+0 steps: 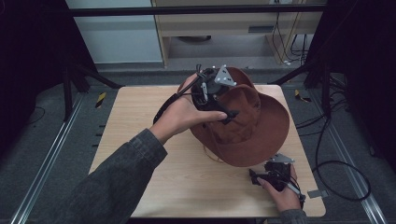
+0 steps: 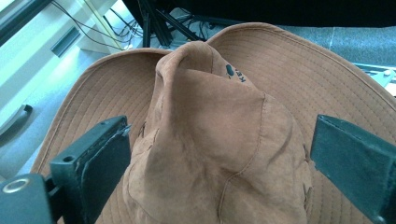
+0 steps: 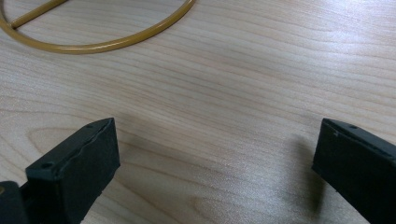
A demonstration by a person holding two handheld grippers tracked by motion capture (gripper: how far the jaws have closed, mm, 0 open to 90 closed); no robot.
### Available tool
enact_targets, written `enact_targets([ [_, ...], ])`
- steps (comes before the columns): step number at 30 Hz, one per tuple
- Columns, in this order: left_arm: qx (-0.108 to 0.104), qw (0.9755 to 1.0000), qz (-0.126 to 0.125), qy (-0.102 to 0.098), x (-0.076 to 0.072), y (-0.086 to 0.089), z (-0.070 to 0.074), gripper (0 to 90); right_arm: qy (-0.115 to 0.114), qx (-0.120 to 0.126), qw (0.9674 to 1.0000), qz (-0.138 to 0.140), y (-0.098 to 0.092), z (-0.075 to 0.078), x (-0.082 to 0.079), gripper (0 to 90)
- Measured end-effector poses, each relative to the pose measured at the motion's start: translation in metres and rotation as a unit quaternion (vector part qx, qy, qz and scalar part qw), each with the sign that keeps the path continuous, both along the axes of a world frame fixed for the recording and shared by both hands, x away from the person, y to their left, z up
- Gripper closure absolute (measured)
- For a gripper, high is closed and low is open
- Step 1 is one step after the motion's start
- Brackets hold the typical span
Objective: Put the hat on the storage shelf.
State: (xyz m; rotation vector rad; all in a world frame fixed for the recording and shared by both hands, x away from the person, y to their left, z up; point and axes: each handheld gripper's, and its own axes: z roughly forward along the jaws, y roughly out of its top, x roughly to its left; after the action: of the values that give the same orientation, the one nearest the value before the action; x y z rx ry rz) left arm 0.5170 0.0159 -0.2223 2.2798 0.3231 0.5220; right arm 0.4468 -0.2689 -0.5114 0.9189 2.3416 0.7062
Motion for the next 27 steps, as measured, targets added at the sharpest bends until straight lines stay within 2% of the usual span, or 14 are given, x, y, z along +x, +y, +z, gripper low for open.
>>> enact_targets([
  [12, -0.004, 1.0000, -0.001, -0.005, -0.010, 0.010, -0.001, 4.7, -0.001, -0.002, 1.0000, -0.003, 0.000, 0.000, 0.000, 0.6],
  [21, -0.033, 0.9994, 0.004, -0.004, -0.021, 0.031, 0.002, 4.8, 0.000, 0.000, 1.0000, 0.000, 0.000, 0.000, 0.000, 0.6],
  [27, -0.045, 0.9989, 0.012, -0.002, -0.024, 0.046, 0.005, 4.5, 0.000, 0.000, 1.0000, 0.000, 0.000, 0.000, 0.000, 0.6],
])
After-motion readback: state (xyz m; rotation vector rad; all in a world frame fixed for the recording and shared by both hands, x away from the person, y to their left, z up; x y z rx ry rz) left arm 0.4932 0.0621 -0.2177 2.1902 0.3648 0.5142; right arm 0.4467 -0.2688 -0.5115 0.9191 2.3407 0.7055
